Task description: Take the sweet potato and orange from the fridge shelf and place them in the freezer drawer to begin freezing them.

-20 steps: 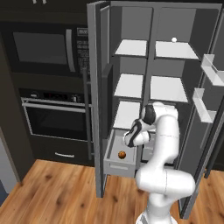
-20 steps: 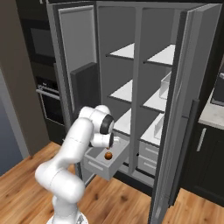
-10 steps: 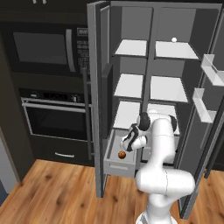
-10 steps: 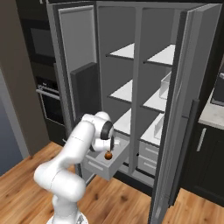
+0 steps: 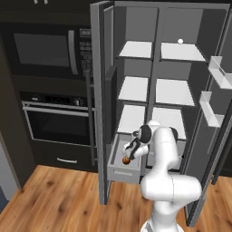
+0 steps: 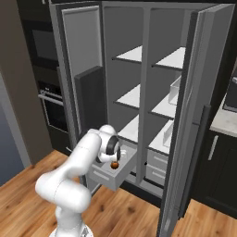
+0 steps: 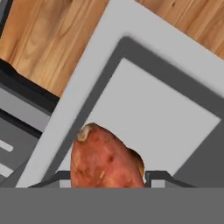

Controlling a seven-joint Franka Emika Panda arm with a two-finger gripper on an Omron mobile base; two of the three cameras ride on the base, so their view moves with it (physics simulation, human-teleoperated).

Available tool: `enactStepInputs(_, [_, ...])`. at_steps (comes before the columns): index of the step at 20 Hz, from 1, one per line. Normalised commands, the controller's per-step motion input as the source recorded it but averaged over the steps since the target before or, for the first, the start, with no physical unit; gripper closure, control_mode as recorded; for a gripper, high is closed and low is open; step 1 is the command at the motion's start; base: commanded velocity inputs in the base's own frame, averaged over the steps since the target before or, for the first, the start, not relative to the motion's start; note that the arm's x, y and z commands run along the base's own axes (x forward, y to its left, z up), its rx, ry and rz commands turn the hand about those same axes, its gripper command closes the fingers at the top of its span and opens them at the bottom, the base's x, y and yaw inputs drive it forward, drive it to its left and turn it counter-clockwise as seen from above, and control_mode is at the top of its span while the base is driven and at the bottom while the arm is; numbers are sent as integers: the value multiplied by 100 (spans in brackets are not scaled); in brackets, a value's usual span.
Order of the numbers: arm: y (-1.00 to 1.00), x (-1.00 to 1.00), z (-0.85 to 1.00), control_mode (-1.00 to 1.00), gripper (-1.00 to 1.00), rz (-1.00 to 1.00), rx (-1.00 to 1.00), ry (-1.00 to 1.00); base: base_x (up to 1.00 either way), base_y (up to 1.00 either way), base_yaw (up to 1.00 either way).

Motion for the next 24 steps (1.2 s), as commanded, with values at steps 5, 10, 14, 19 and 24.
enactStepInputs(5, [0,48,-17,-100,100,0,0,0,0,0,0])
enactStepInputs(10, [0,46,-30,-100,100,0,-1,0,0,0,0])
enactStepInputs(14, [0,39,-40,-100,100,0,-1,0,0,0,0])
enactStepInputs(19, [0,51,-19,-100,-100,0,0,0,0,0,0])
enactStepInputs(24, [0,26,0,-100,-100,0,0,1,0,0,0])
